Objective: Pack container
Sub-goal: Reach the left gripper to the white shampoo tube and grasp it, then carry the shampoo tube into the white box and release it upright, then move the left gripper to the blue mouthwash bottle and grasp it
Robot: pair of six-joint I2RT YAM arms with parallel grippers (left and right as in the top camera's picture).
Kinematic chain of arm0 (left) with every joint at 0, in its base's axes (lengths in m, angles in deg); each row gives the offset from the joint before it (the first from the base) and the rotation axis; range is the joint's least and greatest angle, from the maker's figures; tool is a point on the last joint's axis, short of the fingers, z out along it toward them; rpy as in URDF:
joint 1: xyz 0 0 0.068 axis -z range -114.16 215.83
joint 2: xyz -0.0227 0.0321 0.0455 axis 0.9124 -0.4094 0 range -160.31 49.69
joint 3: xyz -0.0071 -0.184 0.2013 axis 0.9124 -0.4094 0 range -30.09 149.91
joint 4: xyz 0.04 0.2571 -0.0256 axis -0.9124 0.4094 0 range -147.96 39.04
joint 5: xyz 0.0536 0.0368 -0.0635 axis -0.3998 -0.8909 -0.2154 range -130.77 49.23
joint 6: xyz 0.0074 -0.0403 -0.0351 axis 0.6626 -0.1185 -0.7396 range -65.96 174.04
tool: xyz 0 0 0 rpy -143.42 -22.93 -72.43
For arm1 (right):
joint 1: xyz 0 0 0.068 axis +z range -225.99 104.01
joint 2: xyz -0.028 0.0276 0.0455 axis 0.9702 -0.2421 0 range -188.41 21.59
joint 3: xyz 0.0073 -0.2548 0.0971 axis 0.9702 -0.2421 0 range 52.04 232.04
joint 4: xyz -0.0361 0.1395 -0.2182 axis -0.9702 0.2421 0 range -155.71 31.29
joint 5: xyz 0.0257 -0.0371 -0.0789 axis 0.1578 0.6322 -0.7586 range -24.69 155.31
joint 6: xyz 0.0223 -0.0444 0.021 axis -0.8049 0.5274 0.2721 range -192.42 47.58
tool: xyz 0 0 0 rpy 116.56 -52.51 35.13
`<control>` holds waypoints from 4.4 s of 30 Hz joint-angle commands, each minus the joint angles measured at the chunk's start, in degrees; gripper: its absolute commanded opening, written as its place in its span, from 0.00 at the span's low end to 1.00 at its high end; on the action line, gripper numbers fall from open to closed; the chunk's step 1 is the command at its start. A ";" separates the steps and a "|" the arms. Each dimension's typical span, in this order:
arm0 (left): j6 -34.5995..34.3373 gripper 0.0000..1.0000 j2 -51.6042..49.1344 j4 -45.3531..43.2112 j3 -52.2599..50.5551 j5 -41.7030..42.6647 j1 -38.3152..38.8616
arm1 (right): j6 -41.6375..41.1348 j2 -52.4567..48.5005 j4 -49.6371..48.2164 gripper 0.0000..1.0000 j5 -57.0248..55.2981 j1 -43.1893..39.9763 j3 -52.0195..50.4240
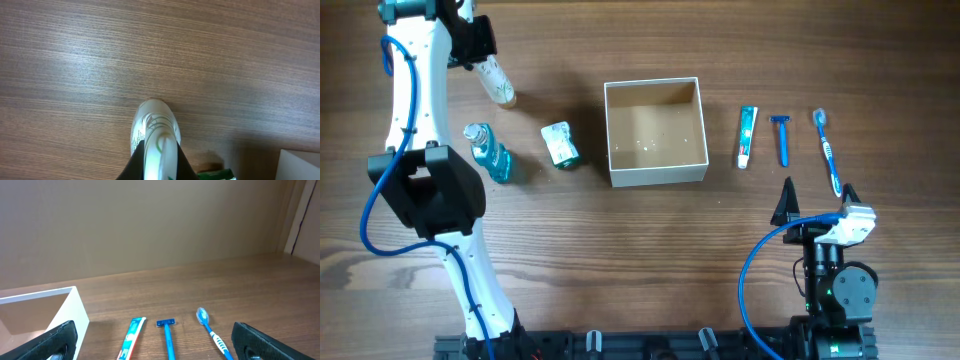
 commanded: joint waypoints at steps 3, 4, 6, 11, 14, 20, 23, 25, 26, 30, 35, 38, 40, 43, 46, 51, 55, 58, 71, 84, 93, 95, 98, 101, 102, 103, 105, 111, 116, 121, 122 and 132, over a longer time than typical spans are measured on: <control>-2.58 0.04 8.31 -0.96 3.56 8.41 0.13 | 0.17 0.20 -0.17 1.00 0.46 -0.28 -0.07; -2.60 0.04 10.01 -0.98 3.61 8.81 0.35 | 0.17 0.20 -0.15 1.00 0.46 -0.28 -0.07; -2.58 0.04 13.07 -0.83 3.61 8.76 1.09 | 0.20 0.20 -0.15 1.00 0.46 -0.28 -0.07; -2.56 0.04 22.43 -0.68 3.61 8.74 5.79 | 0.17 0.20 -0.17 1.00 0.46 -0.28 -0.07; -2.58 0.04 27.50 1.44 3.61 8.52 11.47 | 0.17 0.20 -0.15 1.00 0.46 -0.28 -0.07; -5.77 0.04 28.96 8.66 3.58 8.55 21.33 | 0.17 0.20 -0.15 1.00 0.46 -0.28 -0.07; -5.77 0.04 27.76 10.75 3.58 8.52 26.12 | 0.17 0.20 -0.15 1.00 0.46 -0.28 -0.07; -5.75 0.04 26.38 10.86 3.58 8.46 28.89 | 0.20 0.20 -0.17 1.00 0.46 -0.28 -0.07; -5.77 0.04 25.59 10.88 3.58 8.26 29.99 | 0.17 0.20 -0.15 1.00 0.46 -0.28 -0.07; -5.75 0.04 21.90 11.06 3.58 6.36 32.57 | 0.17 0.20 -0.15 1.00 0.46 -0.28 -0.07; -5.79 0.04 17.03 12.22 3.58 2.45 33.40 | 0.17 0.20 -0.17 1.00 0.46 -0.28 -0.07; -6.43 0.04 14.49 12.63 3.58 0.22 33.40 | 0.20 0.20 -0.15 1.00 0.46 -0.28 -0.07; -8.72 0.04 12.81 12.37 3.58 -3.04 33.38 | 0.17 0.20 -0.17 1.00 0.46 -0.28 -0.07; -9.70 0.04 10.38 11.82 3.58 -3.93 33.40 | 0.17 0.20 -0.15 1.00 0.46 -0.28 -0.07; -10.08 0.04 8.24 11.17 3.58 -3.96 33.55 | 0.17 0.20 -0.15 1.00 0.46 -0.28 -0.07; -11.56 0.04 5.55 8.24 3.58 -4.72 33.59 | 0.20 0.20 -0.15 1.00 0.46 -0.28 -0.07; -11.54 0.04 4.11 6.80 3.58 -6.12 33.48 | 0.17 0.20 -0.17 1.00 0.46 -0.28 -0.07; -11.56 0.04 2.95 6.64 3.58 -6.12 33.44 | 0.17 0.20 -0.17 1.00 0.46 -0.28 -0.07; -14.78 0.04 0.48 6.71 3.58 -10.64 33.44 | 0.15 0.20 -0.17 1.00 0.46 -0.28 -0.07; -19.08 0.07 0.39 6.14 3.58 -12.90 33.44 | 0.17 0.20 -0.15 1.00 0.46 -0.28 -0.07; -19.06 0.16 0.37 6.05 3.58 -12.87 33.44 | 0.17 0.20 -0.15 1.00 0.46 -0.28 -0.07; -19.06 0.17 0.37 6.05 3.58 -12.87 33.44 | 0.17 0.20 -0.15 1.00 0.46 -0.28 -0.07; -19.06 0.18 0.37 6.03 3.58 -12.87 33.44 | 0.17 0.20 -0.15 1.00 0.46 -0.28 -0.07; -19.06 0.20 0.37 5.88 3.58 -12.87 33.44 | 0.17 0.20 -0.17 1.00 0.46 -0.28 -0.07; -19.06 0.21 0.37 5.81 3.58 -12.87 33.44 | 0.17 0.20 -0.17 1.00 0.46 -0.28 -0.07; -19.04 0.23 0.37 5.81 3.58 -12.90 33.44 | 0.17 0.20 -0.15 1.00 0.46 -0.28 -0.07; -19.02 0.31 0.37 5.84 3.58 -12.92 33.44 | 0.17 0.20 -0.15 1.00 0.46 -0.28 -0.07; -18.58 0.42 0.83 5.70 3.61 -12.94 33.44 | 0.17 0.20 -0.15 1.00 0.46 -0.28 -0.07; -17.38 0.44 2.51 5.62 3.61 -12.94 33.44 | 0.17 0.20 -0.15 1.00 0.46 -0.28 -0.07; -15.56 0.50 7.67 4.74 3.61 -12.94 33.35 | 0.15 0.20 -0.15 1.00 0.46 -0.28 -0.07; -15.56 0.51 9.07 4.39 3.61 -12.96 33.22 | 0.17 0.20 -0.17 1.00 0.46 -0.28 -0.07; -15.56 0.60 25.83 5.77 3.61 -12.98 25.90 | 0.15 0.20 -0.17 1.00 0.46 -0.28 -0.07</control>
